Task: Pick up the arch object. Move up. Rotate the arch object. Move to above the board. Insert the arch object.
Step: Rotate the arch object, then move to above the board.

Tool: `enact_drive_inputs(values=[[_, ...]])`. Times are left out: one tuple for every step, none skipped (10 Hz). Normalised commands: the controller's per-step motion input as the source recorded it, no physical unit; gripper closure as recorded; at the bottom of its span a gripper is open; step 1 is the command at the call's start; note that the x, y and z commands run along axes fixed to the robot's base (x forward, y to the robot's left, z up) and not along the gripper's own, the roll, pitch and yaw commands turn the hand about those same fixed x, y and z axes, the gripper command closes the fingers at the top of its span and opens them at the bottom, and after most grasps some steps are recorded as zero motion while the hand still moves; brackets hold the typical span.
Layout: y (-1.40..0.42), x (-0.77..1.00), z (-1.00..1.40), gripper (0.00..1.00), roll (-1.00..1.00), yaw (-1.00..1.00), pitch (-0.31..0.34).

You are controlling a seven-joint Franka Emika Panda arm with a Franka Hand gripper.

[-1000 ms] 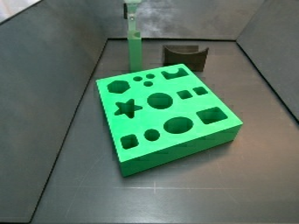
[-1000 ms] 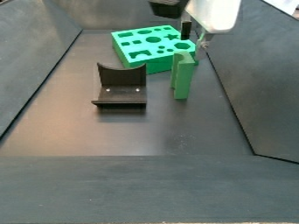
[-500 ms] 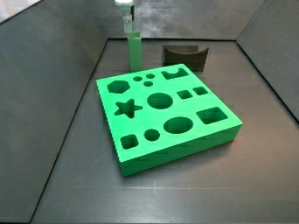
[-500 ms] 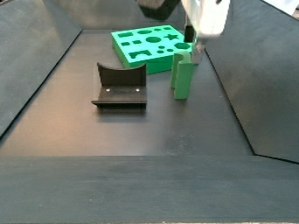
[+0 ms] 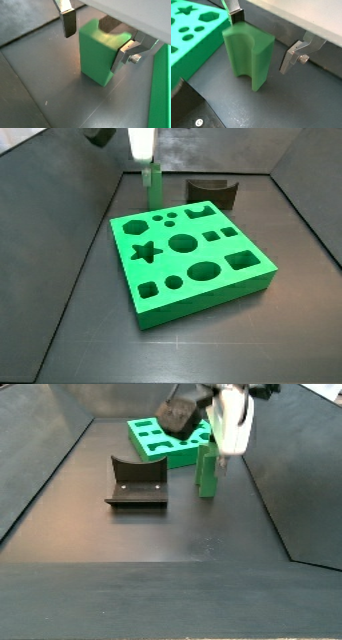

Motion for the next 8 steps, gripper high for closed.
enact_drive_inputs(values=[[0.02,0.03,-0.32,0.00,0.09,-0.02,-0.013],[0.02,0.04,-0.23,0.00,0.10,-0.02,-0.012],[0.00,0.00,0.00,1.00,0.11,-0.02,-0.001],[-0.07,-0.18,1.00,1.00,0.27,0.09,0.090],[-0.07,-0.18,1.00,1.00,0.27,0.10,0.095],[-0.07,-0.17,1.00,1.00,0.26,0.08,0.081],[-0.07,-0.16,1.00,1.00,0.24,0.06,0.085],[-0.07,-0.15,1.00,1.00,0.22,0.06,0.085]])
